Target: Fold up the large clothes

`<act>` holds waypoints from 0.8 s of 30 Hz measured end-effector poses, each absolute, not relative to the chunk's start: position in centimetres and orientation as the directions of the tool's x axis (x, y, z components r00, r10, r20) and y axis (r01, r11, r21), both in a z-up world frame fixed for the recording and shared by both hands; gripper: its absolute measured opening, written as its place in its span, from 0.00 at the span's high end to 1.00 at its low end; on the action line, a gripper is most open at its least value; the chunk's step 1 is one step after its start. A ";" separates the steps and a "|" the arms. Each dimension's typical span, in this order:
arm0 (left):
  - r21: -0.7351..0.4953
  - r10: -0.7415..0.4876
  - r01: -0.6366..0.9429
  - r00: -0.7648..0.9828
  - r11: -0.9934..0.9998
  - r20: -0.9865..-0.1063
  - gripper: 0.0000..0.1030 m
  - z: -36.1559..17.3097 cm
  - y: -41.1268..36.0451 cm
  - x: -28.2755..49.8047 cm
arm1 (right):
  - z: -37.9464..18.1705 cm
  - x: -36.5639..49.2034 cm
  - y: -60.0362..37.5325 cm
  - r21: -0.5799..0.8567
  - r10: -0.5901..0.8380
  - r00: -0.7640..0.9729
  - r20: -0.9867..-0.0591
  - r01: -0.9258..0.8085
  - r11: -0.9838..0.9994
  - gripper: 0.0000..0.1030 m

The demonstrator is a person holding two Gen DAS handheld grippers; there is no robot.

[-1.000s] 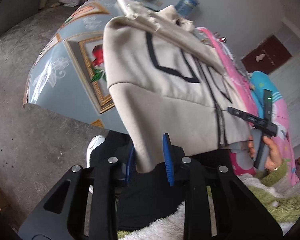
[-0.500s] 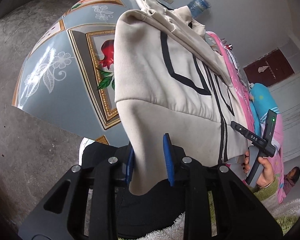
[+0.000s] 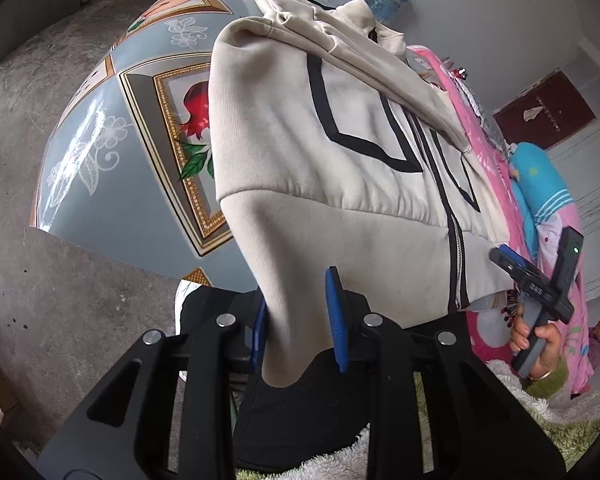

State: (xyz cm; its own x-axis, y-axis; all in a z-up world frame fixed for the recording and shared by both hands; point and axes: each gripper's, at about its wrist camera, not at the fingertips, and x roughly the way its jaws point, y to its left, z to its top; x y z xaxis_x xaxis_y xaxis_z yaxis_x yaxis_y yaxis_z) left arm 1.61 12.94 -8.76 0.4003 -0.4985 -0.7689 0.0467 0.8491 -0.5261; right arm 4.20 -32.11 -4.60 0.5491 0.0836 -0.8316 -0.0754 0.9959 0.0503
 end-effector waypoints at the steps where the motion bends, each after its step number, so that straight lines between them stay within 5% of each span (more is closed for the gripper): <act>1: -0.519 -0.494 0.051 0.399 0.853 -0.773 0.77 -8.7 12.9 1.6 | -4.4 3.2 -33.1 0.052 0.068 0.554 -0.830 -0.045 0.998 0.06; 9: -0.490 -0.471 0.052 0.381 0.870 -0.796 0.77 -8.9 12.6 1.6 | -4.0 -0.6 -38.2 0.120 0.054 0.550 -0.833 0.084 0.989 0.06; 24: -0.409 -0.382 0.021 0.404 0.912 -0.831 0.85 -8.8 12.1 0.7 | -5.0 -1.2 -40.9 0.214 0.109 0.566 -0.817 0.123 0.969 0.51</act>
State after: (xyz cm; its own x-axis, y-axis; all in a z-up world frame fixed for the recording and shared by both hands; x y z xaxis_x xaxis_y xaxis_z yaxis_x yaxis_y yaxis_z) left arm 0.66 12.06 -8.81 0.4038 -0.3818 -0.8314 0.0209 0.9124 -0.4089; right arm -1.19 -40.93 -5.03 0.5658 0.1091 -0.8173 0.1226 0.9691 0.2142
